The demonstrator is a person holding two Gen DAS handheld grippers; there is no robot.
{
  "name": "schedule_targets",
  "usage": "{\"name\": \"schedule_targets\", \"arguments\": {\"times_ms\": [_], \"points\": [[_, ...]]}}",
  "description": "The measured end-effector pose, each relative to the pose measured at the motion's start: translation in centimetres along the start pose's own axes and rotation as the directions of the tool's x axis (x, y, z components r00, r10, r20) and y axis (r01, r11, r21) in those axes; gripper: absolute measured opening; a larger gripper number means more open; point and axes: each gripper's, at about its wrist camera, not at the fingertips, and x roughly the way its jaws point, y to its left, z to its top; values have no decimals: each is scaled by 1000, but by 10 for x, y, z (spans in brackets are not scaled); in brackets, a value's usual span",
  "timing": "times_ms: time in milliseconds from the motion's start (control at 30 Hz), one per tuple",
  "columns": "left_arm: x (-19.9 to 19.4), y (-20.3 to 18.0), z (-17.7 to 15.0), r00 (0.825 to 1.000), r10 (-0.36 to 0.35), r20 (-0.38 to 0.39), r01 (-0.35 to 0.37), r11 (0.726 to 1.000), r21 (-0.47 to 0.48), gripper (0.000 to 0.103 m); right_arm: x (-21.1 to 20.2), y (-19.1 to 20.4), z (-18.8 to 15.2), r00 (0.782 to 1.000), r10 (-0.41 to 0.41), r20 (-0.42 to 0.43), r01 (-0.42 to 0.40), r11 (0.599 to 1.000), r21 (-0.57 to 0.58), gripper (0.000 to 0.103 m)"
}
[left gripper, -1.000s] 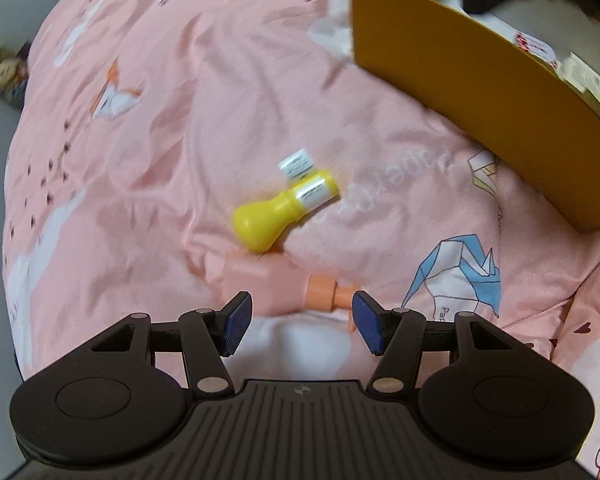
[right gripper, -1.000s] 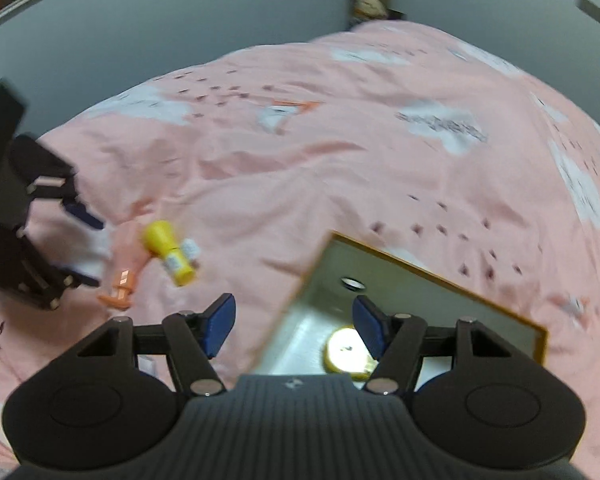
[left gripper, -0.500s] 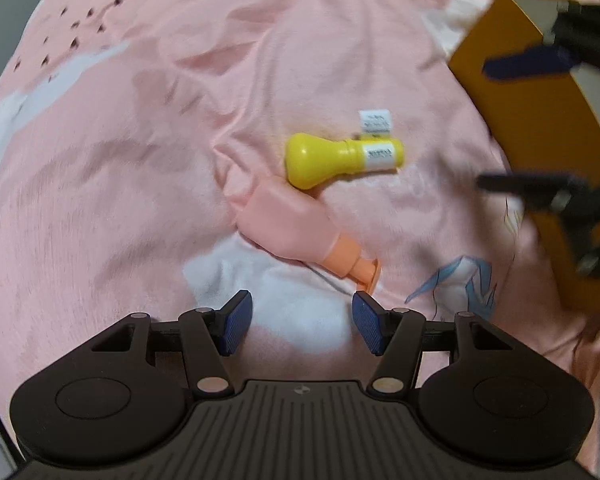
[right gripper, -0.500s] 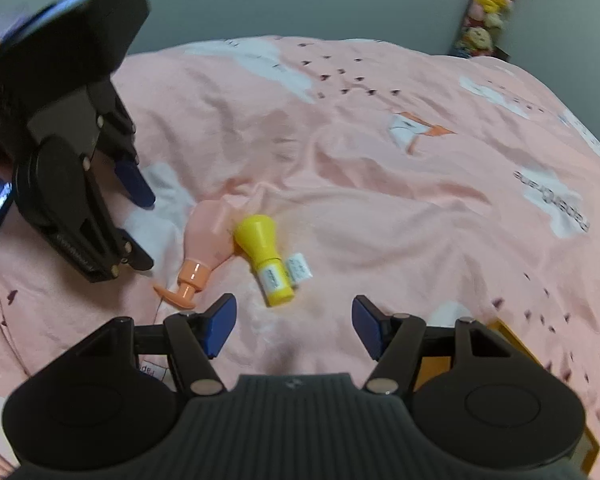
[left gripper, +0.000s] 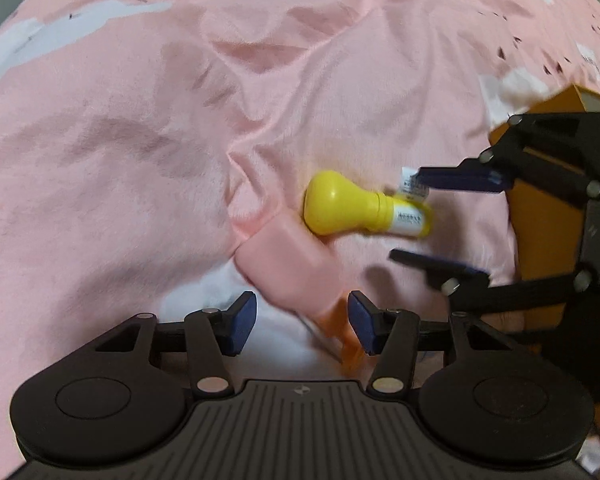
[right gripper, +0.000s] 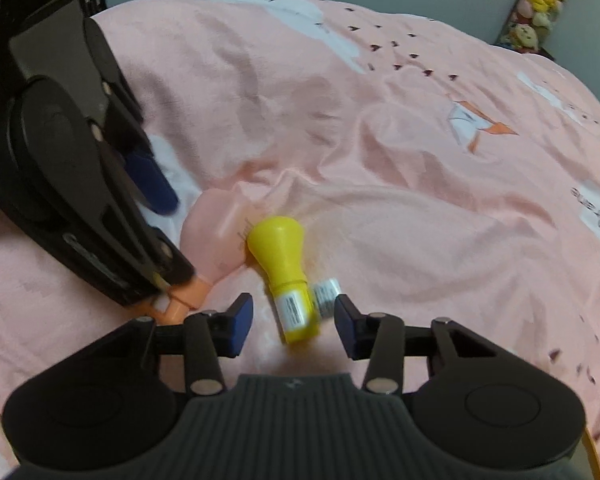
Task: Organize rigid objects
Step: 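Grasp the pink bottle with the left gripper while the right gripper grasps the yellow bottle, then carry the pink bottle with the left gripper while the right gripper carries the yellow bottle into the box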
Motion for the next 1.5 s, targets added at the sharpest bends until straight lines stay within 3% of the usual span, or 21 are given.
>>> {"name": "schedule_targets", "arguments": {"times_ms": [167,300,367,467,533,667,767,900,1000,1167,1233,1400,1500], "points": [[10,5,6,1000,-17,3,18,998,-52,58,22,3,9,999,-11,-30,9,997,-72,44],[18,7,8,999,-40,-1,39,997,-65,59,33,-1,10,999,22,-48,-25,998,-56,43],[20,7,10,999,-43,-2,43,997,-67,58,37,-1,10,998,31,-54,-33,998,-49,39],[20,6,10,999,-53,0,53,997,-57,55,36,-3,7,997,25,-68,-26,1000,-13,24],[20,4,8,999,-52,7,52,998,-36,54,33,-4,4,997,26,-75,-25,1000,16,23],[18,-7,2,999,-37,20,36,999,32,53,26,-3,-5,993,23,-115,-11,995,98,23],[17,-20,-1,999,-21,35,16,991,136,52,20,-5,-15,987,23,-157,5,983,181,23],[15,-45,-11,998,-25,54,5,941,339,52,11,-8,-32,981,1,-194,53,961,273,23],[17,-56,-16,997,-18,79,-15,917,400,52,5,-12,-49,980,24,-196,50,929,366,23],[26,-41,-10,994,-46,99,18,963,268,53,-1,-8,-61,992,31,-121,24,904,426,31],[22,-36,-14,990,-45,132,13,972,234,57,-5,-6,-56,997,0,-80,34,904,427,43],[25,-25,-16,984,-46,175,35,997,69,58,-1,-4,-44,996,-65,-57,83,903,422,45],[23,-22,-20,978,-12,208,15,1000,-14,57,5,-6,-44,994,-93,-52,107,876,470,45]]}}
